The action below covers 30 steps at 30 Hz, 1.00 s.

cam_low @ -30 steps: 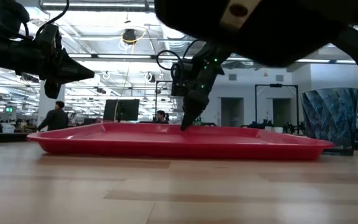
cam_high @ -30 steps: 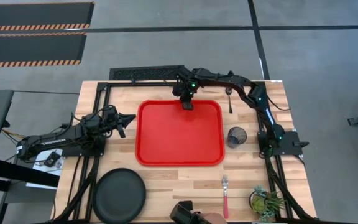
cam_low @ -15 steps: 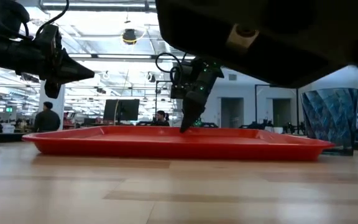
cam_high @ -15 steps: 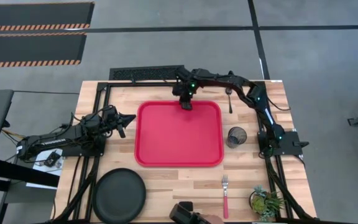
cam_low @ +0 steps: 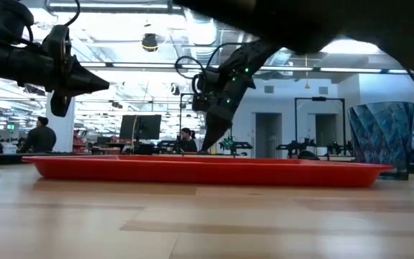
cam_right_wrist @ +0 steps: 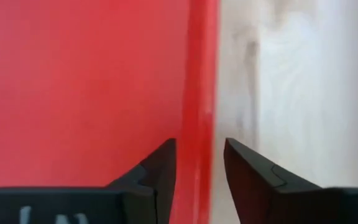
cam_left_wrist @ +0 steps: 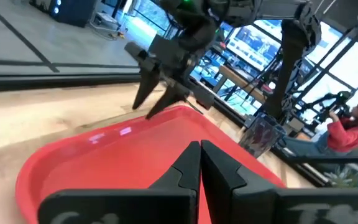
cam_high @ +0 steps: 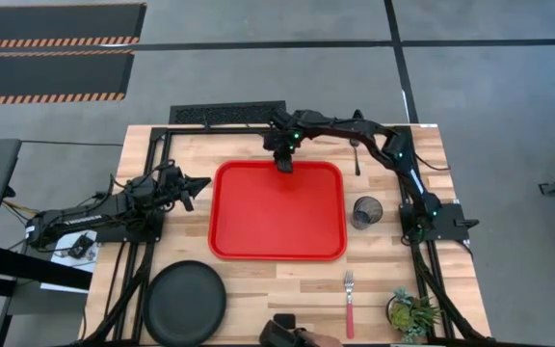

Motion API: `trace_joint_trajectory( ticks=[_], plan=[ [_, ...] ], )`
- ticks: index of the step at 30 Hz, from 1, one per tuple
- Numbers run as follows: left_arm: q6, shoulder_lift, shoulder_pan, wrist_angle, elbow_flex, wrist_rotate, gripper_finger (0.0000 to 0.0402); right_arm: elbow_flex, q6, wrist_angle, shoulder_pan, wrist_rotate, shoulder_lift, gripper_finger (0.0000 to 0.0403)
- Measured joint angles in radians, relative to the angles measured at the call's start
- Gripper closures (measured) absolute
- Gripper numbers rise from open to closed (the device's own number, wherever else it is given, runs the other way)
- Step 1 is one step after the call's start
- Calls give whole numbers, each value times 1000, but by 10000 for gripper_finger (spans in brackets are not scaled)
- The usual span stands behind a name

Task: Pick and place plate/cup/fork/spoon on tray
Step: Prepare the red tray in the middle of the table, then put the glass cup at the top left of the red tray

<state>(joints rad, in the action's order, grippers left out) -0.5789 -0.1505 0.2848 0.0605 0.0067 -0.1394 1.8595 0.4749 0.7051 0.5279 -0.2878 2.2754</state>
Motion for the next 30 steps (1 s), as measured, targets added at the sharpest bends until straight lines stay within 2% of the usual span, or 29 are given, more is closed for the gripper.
trace_joint_trajectory(
  ticks=[3, 6, 12, 13, 18, 23, 26, 30],
  plan=[
    [-22, 0, 0, 1, 0, 0, 401, 0, -21, 19, 4, 13, -39, 244],
    [-65, 0, 0, 0, 0, -1, 401, -1, -40, 51, 1, 32, -108, 266],
    [-72, -5, 0, -102, 49, 1, 401, -12, -139, 60, -41, 13, -279, 381],
    [-69, -6, 0, -110, 61, 4, 401, -33, -158, 39, -52, 2, -307, 390],
    [-69, -34, 0, -164, 80, 78, 402, -243, -351, -179, -109, -43, -429, 388],
    [-64, -95, 0, -199, 86, 113, 401, -504, -569, -460, -202, -5, -540, 395],
    [-65, -137, 0, -199, 87, 127, 401, -605, -688, -513, -280, 76, -598, 392],
    [-66, -190, 0, -201, 87, 149, 401, -661, -783, -471, -371, 177, -669, 399]
  ],
)
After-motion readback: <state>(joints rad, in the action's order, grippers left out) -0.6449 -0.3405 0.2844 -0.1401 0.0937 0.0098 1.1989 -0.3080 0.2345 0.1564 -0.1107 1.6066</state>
